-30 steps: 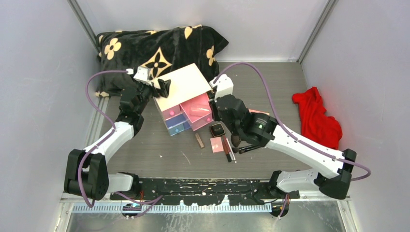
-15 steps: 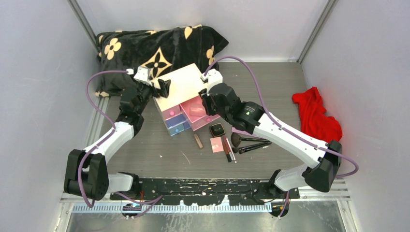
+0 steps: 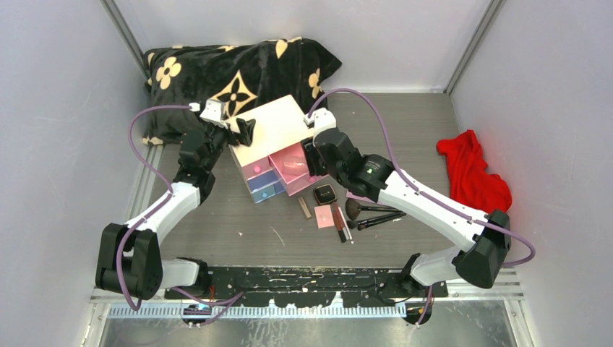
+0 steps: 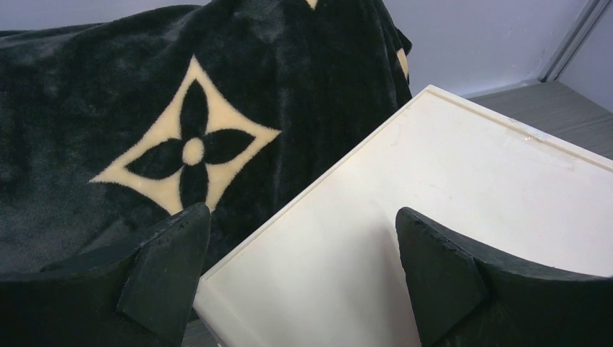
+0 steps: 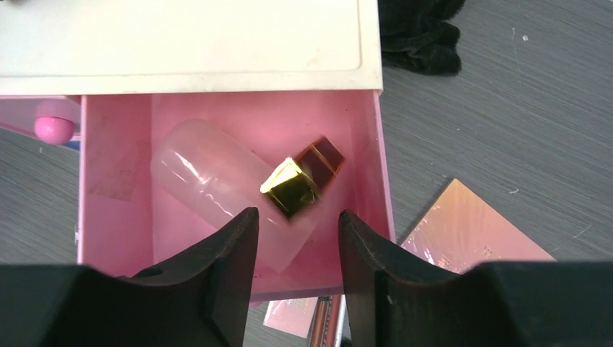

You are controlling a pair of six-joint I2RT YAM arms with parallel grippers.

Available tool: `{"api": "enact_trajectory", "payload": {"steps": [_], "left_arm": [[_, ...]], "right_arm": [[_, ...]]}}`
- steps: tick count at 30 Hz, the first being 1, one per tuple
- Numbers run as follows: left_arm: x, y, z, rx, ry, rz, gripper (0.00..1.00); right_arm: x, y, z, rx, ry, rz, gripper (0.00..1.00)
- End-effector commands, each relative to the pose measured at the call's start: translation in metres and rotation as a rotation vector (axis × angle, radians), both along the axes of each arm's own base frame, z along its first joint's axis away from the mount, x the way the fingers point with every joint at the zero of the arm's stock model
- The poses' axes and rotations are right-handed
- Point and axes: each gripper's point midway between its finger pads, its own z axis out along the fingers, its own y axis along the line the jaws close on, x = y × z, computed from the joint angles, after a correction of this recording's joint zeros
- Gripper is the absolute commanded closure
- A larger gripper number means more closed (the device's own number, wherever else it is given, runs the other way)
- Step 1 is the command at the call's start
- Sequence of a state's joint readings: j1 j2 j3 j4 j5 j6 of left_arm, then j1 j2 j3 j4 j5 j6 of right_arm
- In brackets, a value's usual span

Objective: Organize the makeup
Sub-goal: Place the lipstick in the drawer.

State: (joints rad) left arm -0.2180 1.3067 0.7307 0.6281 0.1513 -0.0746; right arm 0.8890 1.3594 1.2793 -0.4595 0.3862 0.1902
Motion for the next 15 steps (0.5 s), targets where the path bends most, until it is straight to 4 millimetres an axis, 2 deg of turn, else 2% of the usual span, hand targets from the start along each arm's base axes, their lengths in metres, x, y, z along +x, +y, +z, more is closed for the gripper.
{"api": "enact_trajectory", "payload": {"steps": [1,6,11,15], "left_arm": [[-0.032,0.008,-0.134,0.142,0.408,-0.007,0.00],[-0.032,0.007,-0.134,0.142,0.409,-0.009,0.00],[-0.032,0.007,-0.134,0.142,0.409,-0.008,0.00],[-0.031,0.007,-0.135,0.143,0.412,-0.009,0.00]], "right_arm": [[0.006,-0.009,0.018,0.040,-0.045,-0.047,0.48],[0.006,-0.011,0.031,0.061,-0.075,-0.043,0.47],[-0.002,-0.021,0.063,0.097,-0.153,-0.017,0.46],[-0.016,-0.037,0.093,0.162,-0.228,-0.001,0.46]]}}
